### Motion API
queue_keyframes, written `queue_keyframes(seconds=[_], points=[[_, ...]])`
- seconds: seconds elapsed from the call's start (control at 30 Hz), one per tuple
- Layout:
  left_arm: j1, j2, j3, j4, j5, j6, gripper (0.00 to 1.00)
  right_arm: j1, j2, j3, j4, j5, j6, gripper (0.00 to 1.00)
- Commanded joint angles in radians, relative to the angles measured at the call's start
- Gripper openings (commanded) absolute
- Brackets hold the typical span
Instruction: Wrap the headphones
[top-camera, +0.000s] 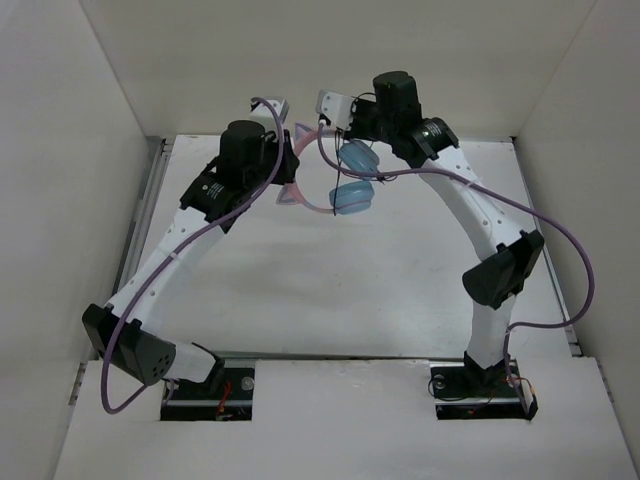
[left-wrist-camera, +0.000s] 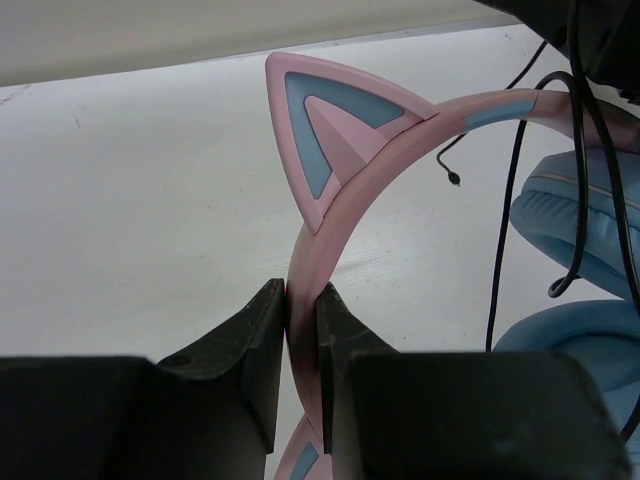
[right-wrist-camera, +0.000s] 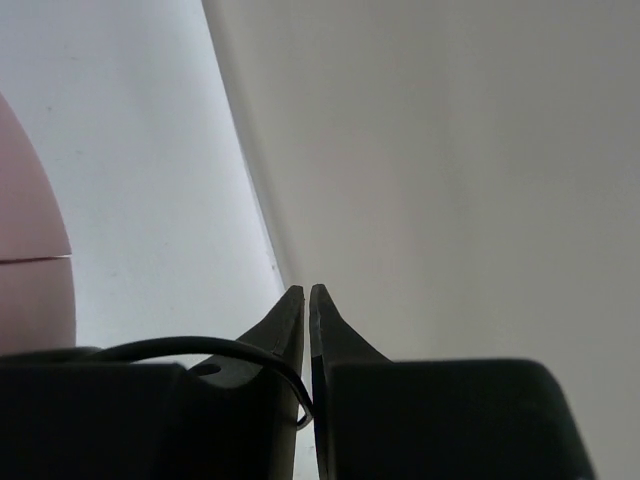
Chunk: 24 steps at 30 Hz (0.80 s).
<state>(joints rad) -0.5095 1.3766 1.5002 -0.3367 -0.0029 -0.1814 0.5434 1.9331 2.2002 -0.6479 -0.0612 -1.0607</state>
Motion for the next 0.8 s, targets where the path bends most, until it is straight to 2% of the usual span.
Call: queue_keyframes(seconds=[0.0, 0.37, 0.77], points=[[-0.008, -0.071, 0.084, 0.074, 0.043, -0.052, 0.0, -0.018, 0.009, 0.05, -0.007, -0.054, 0.068, 0.13], [-0.004, -0.071, 0.143, 0.045, 0.064, -0.069, 0.0, -0.092, 0.024, 0.131, -0.078, -0.285, 0.287, 0.17], [-0.013, -0.04, 0.23, 0.027, 0.081, -0.084, 0.0, -0.144, 0.02, 0.131, -0.078, -0.555, 0.553, 0.2]])
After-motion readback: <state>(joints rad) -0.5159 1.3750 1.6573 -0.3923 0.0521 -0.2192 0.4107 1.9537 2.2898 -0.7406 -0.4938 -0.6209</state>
